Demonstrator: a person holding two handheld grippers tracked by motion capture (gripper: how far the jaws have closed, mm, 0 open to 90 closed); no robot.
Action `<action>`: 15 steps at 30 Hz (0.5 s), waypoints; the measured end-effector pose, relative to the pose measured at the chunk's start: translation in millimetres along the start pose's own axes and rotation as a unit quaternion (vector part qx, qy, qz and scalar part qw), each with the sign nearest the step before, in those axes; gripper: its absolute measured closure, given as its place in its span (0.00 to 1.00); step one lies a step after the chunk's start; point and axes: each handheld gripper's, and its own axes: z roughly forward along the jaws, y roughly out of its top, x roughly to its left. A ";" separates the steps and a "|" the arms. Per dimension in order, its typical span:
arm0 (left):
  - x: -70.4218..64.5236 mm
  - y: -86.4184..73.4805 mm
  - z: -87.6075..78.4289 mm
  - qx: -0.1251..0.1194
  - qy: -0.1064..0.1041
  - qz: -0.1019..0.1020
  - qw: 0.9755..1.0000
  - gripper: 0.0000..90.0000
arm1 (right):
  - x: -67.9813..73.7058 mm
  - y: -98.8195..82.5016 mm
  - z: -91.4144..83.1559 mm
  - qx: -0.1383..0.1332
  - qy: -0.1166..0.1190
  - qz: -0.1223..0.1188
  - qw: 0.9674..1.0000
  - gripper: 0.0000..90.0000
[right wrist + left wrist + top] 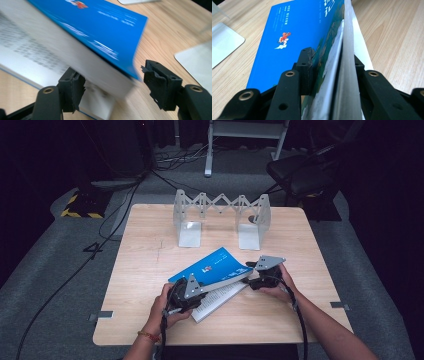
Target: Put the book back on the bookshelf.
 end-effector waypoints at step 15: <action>-12.1 4.3 0.4 0.046 0.002 -0.015 0.999 0.52 | 0.4 9.3 -5.6 -0.049 0.016 0.026 0.998 0.54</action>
